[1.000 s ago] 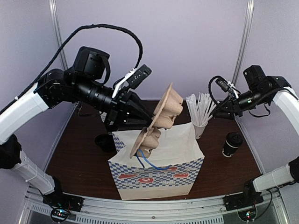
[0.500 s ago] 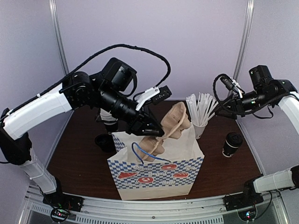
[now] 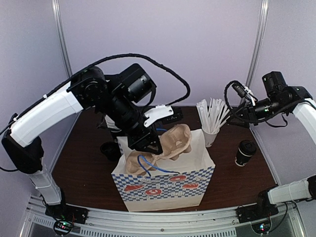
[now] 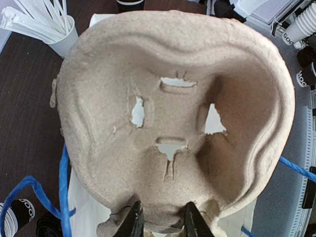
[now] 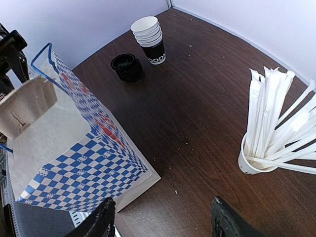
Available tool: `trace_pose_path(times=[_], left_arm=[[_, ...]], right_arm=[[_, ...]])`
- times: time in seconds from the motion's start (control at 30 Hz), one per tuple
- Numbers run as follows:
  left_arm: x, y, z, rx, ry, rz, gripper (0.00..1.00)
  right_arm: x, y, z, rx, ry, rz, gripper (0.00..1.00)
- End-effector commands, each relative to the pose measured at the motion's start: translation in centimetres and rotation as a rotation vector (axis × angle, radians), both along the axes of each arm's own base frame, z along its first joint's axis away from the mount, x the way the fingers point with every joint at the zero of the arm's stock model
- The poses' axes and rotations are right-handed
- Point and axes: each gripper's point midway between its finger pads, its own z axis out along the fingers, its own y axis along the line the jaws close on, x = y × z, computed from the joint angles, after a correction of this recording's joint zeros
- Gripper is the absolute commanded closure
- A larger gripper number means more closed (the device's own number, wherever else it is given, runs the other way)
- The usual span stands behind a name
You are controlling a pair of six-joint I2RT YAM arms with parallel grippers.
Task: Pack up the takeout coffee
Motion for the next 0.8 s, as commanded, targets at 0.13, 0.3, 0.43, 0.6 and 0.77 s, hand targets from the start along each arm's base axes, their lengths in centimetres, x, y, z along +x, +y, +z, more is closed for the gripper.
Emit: trace_pose_path(times=[0.13,0.3,0.43,0.6,0.77], left_arm=[[-0.2,-0.2,-5.5,0.27,0.0,0.01,0.78],[-0.3,-0.3,-7.4,0.332,0.027,0.02,0.78],[0.0,-0.1,-8.8,0.381,0.009,0.029,0.78],[-0.5,-0.4,-10.6,0.413,0.024,0.014,0.78],[-0.9,-1.2,-12.0,0.418,0.064,0.015,0.78]], right_arm=[[-0.5,0.1,1.1,0.034,-0.028,0.004,0.34],[-0.8,0.2,0.8,0.047,-0.023,0.015,0.32],[-0.7,0.2,0.7,0.046,-0.026,0.014,0.32],[-0.7,0.3,0.6,0.048,-0.019,0.016,0.32],[-0.7,0.2,0.4,0.046,-0.021,0.015,0.32]])
